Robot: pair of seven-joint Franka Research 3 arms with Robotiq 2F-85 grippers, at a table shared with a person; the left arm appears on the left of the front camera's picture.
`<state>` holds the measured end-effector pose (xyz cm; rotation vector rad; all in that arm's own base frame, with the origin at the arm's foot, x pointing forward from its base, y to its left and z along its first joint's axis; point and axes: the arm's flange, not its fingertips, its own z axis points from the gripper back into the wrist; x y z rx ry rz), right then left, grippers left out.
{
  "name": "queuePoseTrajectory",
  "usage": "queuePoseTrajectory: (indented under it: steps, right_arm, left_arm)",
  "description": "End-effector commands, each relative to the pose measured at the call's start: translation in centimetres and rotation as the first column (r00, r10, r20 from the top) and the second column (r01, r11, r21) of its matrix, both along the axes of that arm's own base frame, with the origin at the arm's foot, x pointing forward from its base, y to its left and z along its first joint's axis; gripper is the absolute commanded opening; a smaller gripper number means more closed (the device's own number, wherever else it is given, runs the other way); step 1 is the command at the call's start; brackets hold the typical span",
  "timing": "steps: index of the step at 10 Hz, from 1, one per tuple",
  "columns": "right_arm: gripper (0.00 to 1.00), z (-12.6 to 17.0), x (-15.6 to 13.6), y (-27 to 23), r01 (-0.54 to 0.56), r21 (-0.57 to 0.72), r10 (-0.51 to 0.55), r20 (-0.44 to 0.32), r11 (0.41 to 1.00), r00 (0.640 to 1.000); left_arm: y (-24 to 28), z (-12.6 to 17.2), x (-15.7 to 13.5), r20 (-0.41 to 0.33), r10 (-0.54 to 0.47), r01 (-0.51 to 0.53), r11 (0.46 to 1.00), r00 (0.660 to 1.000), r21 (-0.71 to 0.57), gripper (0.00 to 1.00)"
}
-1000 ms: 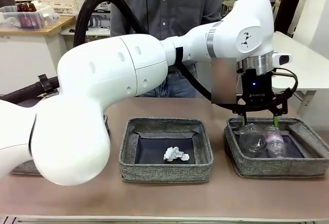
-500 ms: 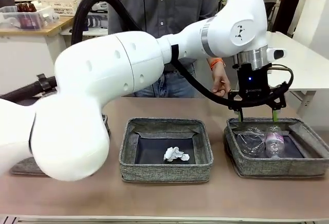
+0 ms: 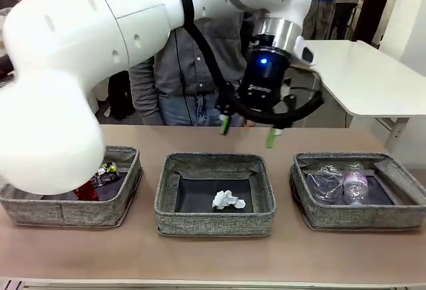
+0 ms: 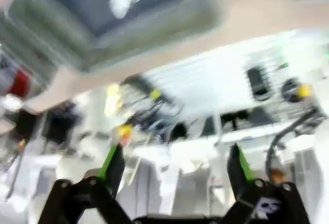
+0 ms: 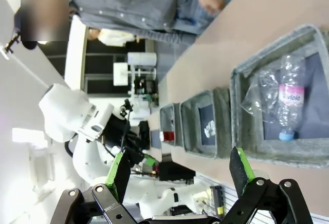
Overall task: Sort the waste into the appropriate baskets.
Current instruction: Place the picked waste into the Fabric basket indicated by the person.
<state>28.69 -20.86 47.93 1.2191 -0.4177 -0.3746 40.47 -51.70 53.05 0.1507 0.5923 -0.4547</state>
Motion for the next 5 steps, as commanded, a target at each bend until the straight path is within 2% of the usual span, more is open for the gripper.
queuePoseTrajectory:
  steps: [1,2,3,4,5]
  right_arm:
    - [1.0,1.2,1.9,1.0,-0.063,-0.01,0.063,-0.033,0.998,0.997]
    - [1.0,1.4,3.3,2.0,-0.095,-0.025,0.094,-0.055,0.995,0.994]
    - [1.0,1.6,4.7,3.3,-0.153,-0.026,0.151,-0.068,0.988,0.986]
    - [1.0,1.8,5.7,4.6,-0.207,-0.028,0.204,-0.074,0.978,0.976]
    - [1.0,2.0,6.7,6.1,-0.266,-0.03,0.263,-0.083,0.964,0.961]
  left_arm:
    - [-0.1,0.7,1.0,-0.044,-0.023,0.032,0.979,0.999,0.202,1.0]
    - [1.3,0.5,0.8,-0.11,0.0,0.03,0.964,0.994,0.266,1.0]
    - [3.0,0.8,0.9,-0.092,0.053,-0.029,0.969,0.994,0.244,1.0]
    - [4.2,1.2,1.1,-0.083,0.089,-0.076,0.985,0.993,0.153,1.0]
    - [6.0,2.0,1.4,-0.037,0.15,-0.149,0.988,0.988,0.028,1.0]
